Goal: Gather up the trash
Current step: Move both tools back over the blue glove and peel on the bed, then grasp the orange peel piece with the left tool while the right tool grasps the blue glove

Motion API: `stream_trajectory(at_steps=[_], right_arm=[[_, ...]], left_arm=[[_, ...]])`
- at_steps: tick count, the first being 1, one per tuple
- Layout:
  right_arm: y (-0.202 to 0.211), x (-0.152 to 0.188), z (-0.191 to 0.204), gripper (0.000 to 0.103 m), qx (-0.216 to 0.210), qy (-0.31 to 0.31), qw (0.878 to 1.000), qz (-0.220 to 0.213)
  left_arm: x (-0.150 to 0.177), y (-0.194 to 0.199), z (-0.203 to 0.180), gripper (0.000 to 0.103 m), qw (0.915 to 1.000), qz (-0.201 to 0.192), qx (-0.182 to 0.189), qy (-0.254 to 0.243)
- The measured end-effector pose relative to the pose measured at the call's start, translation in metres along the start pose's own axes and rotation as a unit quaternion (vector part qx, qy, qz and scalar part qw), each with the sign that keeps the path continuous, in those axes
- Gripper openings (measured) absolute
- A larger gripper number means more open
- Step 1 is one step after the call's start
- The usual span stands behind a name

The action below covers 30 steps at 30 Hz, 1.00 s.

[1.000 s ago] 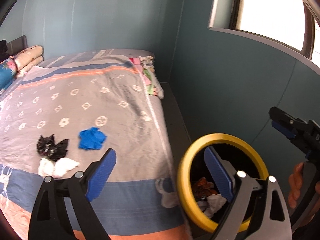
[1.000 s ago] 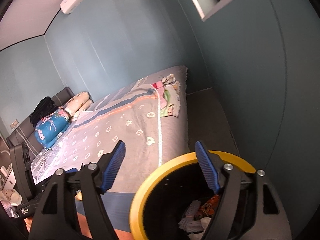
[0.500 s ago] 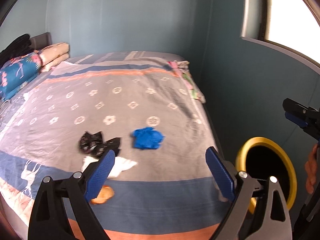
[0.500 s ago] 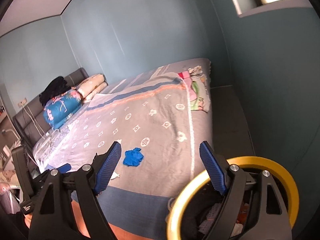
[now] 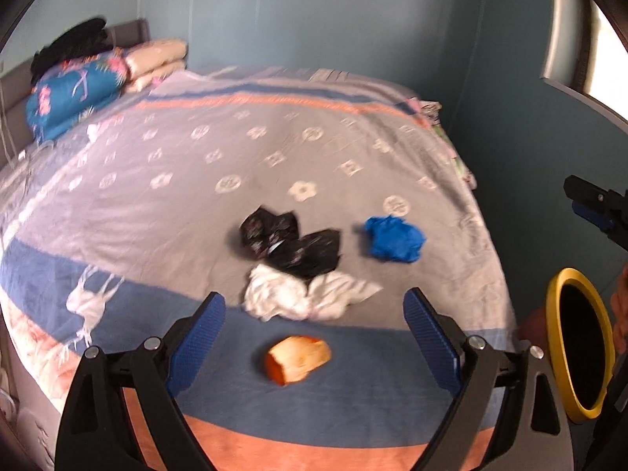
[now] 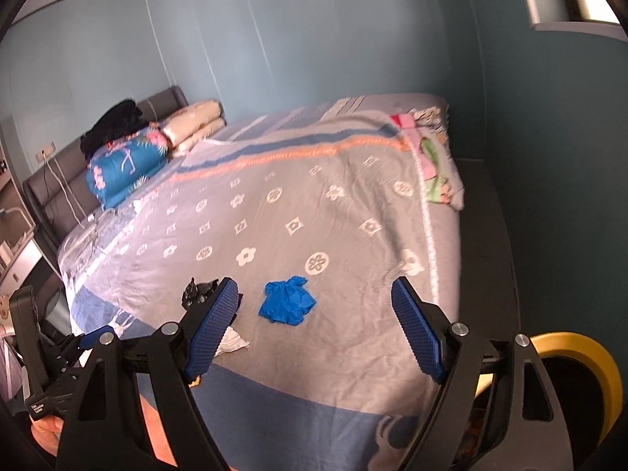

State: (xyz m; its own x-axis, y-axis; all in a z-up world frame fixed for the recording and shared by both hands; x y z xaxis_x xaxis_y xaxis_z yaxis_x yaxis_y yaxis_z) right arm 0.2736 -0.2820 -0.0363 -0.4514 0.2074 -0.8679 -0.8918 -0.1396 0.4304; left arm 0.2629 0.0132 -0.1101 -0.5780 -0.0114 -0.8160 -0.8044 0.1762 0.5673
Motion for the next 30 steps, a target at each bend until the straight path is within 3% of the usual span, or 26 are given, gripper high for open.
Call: stream_trajectory(at_steps=[20,30], right_arm=[[-0.148,0.042,0.049,0.077,0.004,0.033,0.994,0.105],[-0.217,0.077,0.059,0.072,0.046,0.075,0.983,0.161]], left_arm=[[0.049,-0.062,0.055,0.088,0.9961,0.076,-0.002,0.047],[0.063,-0.082,0.061,0.081,0.9937,0.094,0.017,0.058]])
Point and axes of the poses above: each gripper's, at about its wrist camera, not at the fingertips, and y roughly against the way its jaws point, z to its left, x to its underside, the point moved 3 cm from there along -y, roughly the way its jaws point, and after that the axes turned 11 degrees about -z, right-handed, at the moved point
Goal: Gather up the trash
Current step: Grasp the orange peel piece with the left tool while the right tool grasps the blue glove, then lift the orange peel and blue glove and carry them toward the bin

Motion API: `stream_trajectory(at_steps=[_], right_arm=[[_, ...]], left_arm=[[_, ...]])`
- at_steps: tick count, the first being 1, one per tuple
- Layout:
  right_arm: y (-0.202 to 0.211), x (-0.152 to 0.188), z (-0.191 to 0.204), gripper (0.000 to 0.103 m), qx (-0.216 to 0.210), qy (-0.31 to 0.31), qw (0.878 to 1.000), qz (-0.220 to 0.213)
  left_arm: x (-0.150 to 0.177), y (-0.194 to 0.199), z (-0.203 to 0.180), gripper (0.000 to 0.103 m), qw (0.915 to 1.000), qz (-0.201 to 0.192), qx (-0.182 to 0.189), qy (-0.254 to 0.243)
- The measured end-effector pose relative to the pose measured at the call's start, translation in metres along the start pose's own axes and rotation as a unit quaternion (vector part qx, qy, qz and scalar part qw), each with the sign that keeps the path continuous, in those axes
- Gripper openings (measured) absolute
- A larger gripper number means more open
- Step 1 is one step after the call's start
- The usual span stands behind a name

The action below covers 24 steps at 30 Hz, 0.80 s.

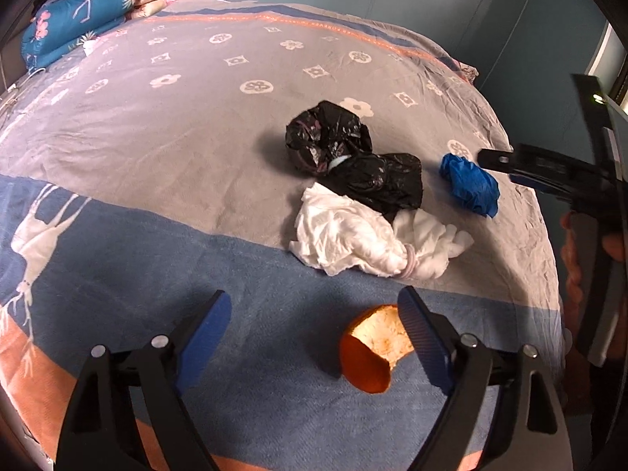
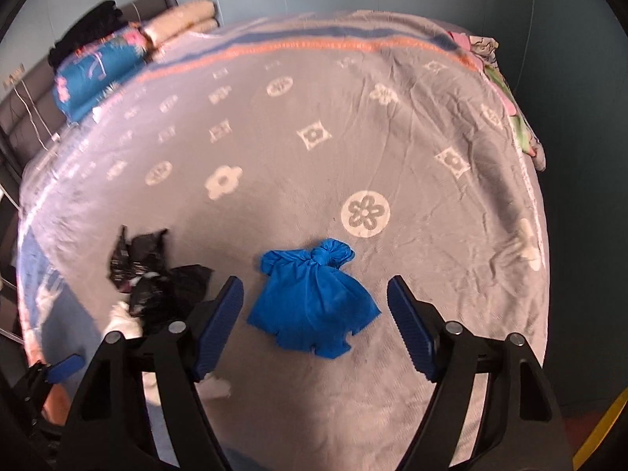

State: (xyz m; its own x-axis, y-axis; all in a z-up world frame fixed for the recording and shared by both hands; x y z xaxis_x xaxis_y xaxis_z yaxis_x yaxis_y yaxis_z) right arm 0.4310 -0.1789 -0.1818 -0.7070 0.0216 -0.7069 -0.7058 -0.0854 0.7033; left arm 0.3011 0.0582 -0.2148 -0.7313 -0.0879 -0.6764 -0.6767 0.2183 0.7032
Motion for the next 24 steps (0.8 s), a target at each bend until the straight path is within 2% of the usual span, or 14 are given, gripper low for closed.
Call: stream_trajectory(at_steps=[4,7,10,12,13,14,18,24], right_arm=[[-0.025,0.005,0.003,0.070,0.010,0.005,1.000,0.021],[-0.040,0.009,0.004,0.066,0.015,0.007,0.999,0.037],[-0.051,0.014,0.006,0.061,0.022,0.008,0.999,0.045],[-0.055,0.016,0.006,0.060,0.025,0.009,0.998,0.049],[-0.057,0.016,0.006,0.054,0.027,0.009,0.998,0.049],[-0.058,0.017,0.006,0.052,0.033,0.013,0.998,0.048],[-0.058,0.015,0.003,0.037,0.036,0.010,0.998,0.044],[-0.049,0.009,0.005,0.025,0.040,0.008,0.999,0.032]], left_arm=[[0.002,-0.005,-0.004,0.074,0.9999,0.001,0.009,-0.014],[0.003,-0.008,-0.008,0.064,0.9996,-0.004,0.013,-0.026],[0.003,-0.010,-0.011,0.049,0.9992,-0.008,0.018,-0.034],[0.003,-0.010,-0.014,0.033,0.9988,-0.009,0.023,-0.043],[0.004,-0.010,-0.017,0.027,0.9983,-0.009,0.027,-0.051],[0.004,-0.010,-0.021,0.016,0.9977,-0.010,0.030,-0.060],[0.004,-0.007,-0.029,0.008,0.9956,-0.022,0.038,-0.083],[0.003,0.000,-0.026,0.007,0.9955,-0.028,0.040,-0.082]])
Point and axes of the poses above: each gripper's, at about its wrist camera, not at the fingertips, and y roughly against the way its jaws point, z to its left, x to its underside, the point moved 3 cm from there along -y, roughly the way its jaws point, and after that the axes turned 11 degrees about -z, right-handed, at the moved point
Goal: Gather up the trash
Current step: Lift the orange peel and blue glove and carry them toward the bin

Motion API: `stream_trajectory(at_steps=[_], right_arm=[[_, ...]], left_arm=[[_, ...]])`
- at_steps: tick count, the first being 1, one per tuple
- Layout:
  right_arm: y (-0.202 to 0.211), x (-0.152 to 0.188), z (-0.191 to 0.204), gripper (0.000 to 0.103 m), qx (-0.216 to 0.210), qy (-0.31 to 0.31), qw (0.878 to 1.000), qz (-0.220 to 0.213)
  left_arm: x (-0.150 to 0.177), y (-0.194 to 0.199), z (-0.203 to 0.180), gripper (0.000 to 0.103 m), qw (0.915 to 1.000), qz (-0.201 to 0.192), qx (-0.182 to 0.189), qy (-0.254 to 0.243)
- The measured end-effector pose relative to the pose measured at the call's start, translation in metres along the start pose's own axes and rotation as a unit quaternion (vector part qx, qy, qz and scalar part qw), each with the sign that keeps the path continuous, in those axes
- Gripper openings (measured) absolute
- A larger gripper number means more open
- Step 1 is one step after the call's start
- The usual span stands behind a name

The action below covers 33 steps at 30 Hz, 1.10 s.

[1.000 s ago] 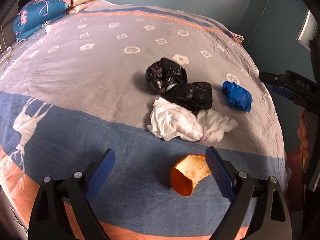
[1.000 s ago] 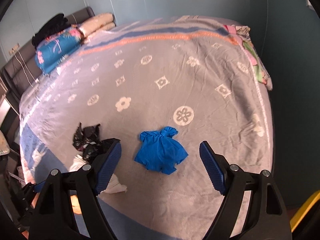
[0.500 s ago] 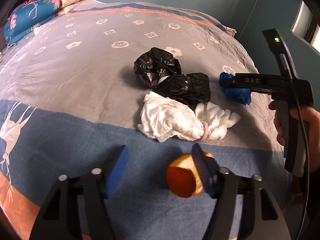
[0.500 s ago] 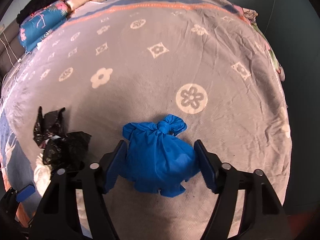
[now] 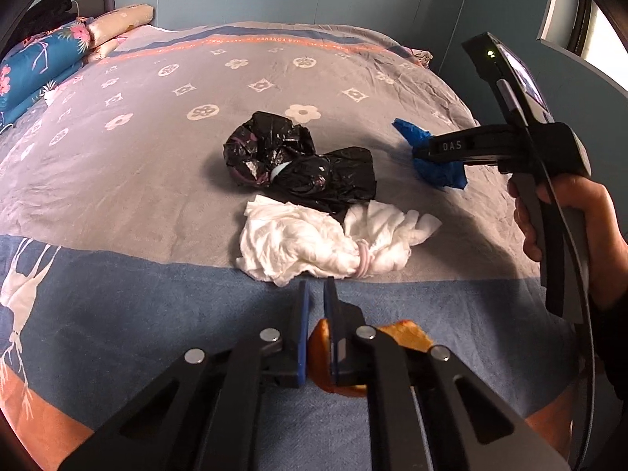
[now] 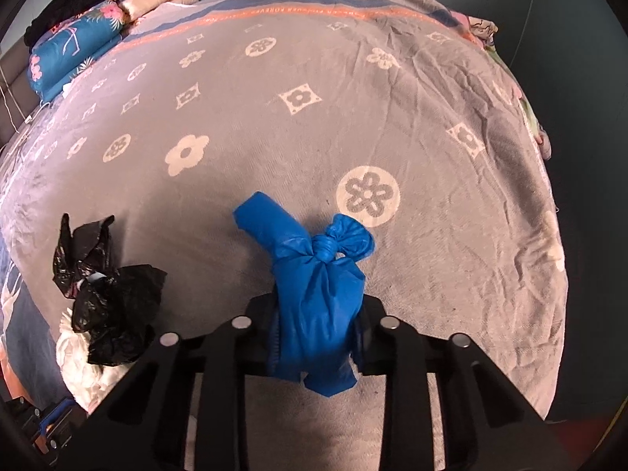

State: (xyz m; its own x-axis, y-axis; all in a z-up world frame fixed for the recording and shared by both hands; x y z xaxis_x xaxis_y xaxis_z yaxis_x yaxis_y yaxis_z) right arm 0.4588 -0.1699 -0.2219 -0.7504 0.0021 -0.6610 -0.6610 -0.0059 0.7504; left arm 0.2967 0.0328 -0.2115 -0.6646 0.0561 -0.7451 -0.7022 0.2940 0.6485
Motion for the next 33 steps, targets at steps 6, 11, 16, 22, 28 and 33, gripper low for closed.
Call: stream_trajectory(at_steps=[6,11,16,22,28,33], right_arm=[[0.020,-0.007,0.001,0.023,-0.013,-0.015,1.000,-0.013],[0.047,-0.011,0.003,0.023,-0.028,-0.020,0.999,-0.029],[0.081,-0.013,0.007,0.023,-0.048,-0.024,0.998,-0.044],[0.116,-0.013,0.014,0.023,-0.067,-0.019,0.996,-0.059],[0.147,-0.013,0.016,0.023,-0.080,-0.021,0.994,-0.072],[0.170,-0.011,0.013,0.023,-0.089,-0.023,0.992,-0.083]], left_arm=[[-0.007,0.011,0.004,0.007,0.9999,-0.009,-0.006,0.007],[-0.013,0.025,0.005,0.007,0.9997,-0.021,-0.010,0.009],[-0.018,0.041,0.008,0.007,0.9993,-0.032,-0.015,0.013],[-0.023,0.059,0.010,0.007,0.9987,-0.042,-0.026,0.015],[-0.030,0.079,0.007,0.007,0.9975,-0.059,-0.035,0.016],[-0.034,0.094,0.002,0.007,0.9967,-0.069,-0.041,0.013]])
Point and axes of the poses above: each gripper's, at about its wrist camera, not at the fingertips, and y roughly against the way its jaws point, z to its left, x to its underside, the point moved 3 cm from there along -y, roughly the way its jaws point, and after that the axes turned 11 degrees about -z, right-handed, at the moved point
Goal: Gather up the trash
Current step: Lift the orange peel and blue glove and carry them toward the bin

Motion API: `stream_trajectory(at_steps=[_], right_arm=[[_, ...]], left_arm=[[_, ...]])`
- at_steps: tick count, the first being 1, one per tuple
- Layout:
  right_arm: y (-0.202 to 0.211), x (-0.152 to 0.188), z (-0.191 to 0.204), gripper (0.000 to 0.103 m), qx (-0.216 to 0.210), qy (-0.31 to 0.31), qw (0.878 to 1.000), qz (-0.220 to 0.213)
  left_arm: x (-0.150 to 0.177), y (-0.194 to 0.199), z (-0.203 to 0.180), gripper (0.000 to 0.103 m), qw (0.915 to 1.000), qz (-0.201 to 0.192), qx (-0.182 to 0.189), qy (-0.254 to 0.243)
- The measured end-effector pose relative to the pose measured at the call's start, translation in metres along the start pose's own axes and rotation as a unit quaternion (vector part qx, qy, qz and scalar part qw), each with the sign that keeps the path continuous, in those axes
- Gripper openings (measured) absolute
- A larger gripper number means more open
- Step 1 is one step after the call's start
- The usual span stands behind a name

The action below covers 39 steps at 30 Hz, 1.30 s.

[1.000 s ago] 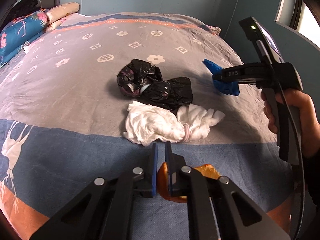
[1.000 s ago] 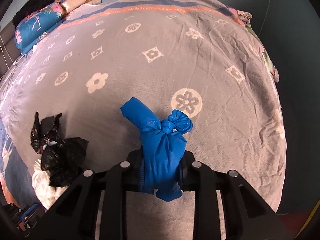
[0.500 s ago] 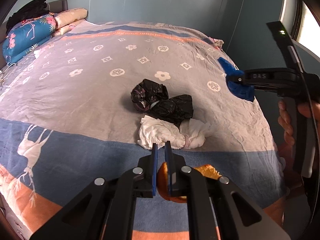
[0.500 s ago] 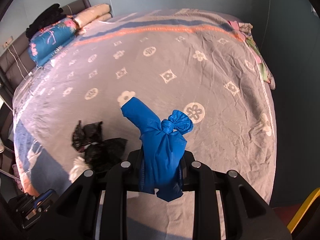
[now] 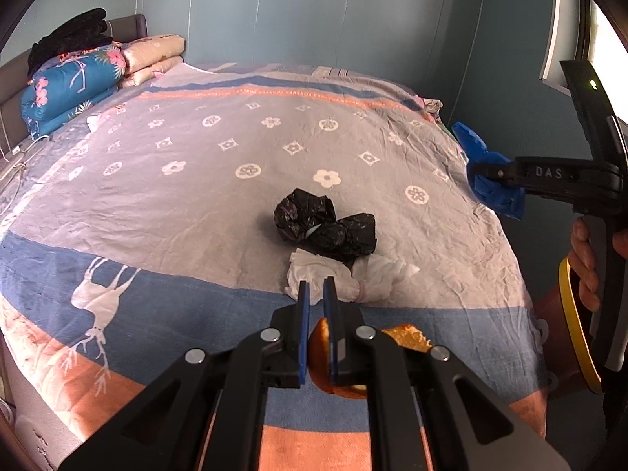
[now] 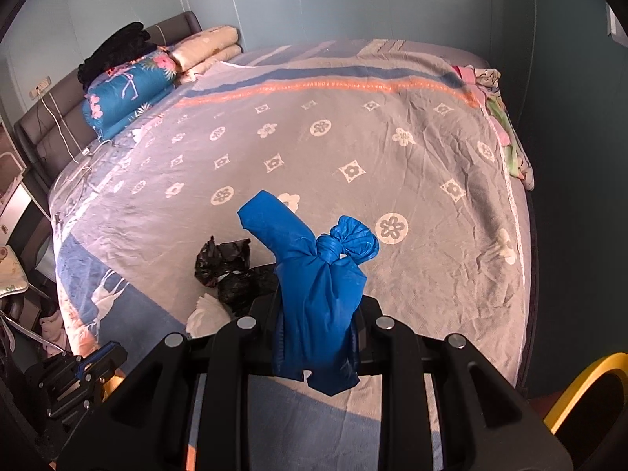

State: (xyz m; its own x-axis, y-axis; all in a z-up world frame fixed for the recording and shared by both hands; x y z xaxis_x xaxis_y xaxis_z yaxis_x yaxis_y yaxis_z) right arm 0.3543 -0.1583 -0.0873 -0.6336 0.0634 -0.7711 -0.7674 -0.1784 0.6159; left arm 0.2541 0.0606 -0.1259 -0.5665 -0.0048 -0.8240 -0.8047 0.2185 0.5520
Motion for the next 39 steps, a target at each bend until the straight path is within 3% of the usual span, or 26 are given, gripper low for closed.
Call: stream_trajectory(at_steps=[19,39], right_arm=[[0.092,0.006,-0.031,0.023,-0.012,-0.021,0.999,-0.045],[0.195,0.018,-0.098,0.023,0.011,-0.046,0.992,-0.115]], left_arm=[[-0.027,0.046,-0.032,0.007,0.9993,-0.037,-0.001,0.000],[-0.054,0.077,-0.125,0.007,0.9954,-0.073,0.050,-0.036]])
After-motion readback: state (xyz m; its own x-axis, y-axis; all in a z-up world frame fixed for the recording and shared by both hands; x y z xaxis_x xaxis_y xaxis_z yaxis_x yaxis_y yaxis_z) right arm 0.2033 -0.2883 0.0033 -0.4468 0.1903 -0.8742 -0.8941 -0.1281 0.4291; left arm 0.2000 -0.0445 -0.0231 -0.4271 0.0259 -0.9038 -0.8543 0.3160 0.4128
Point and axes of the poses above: each gripper's, at about its wrist camera, not at the fingertips, and y roughly against the way its jaws point, z to its left, x to its underside, the point moved 3 cm from there along -y, roughly the way its jaws point, and after that the axes turned 11 degrees about -z, right-handed, at the moved point
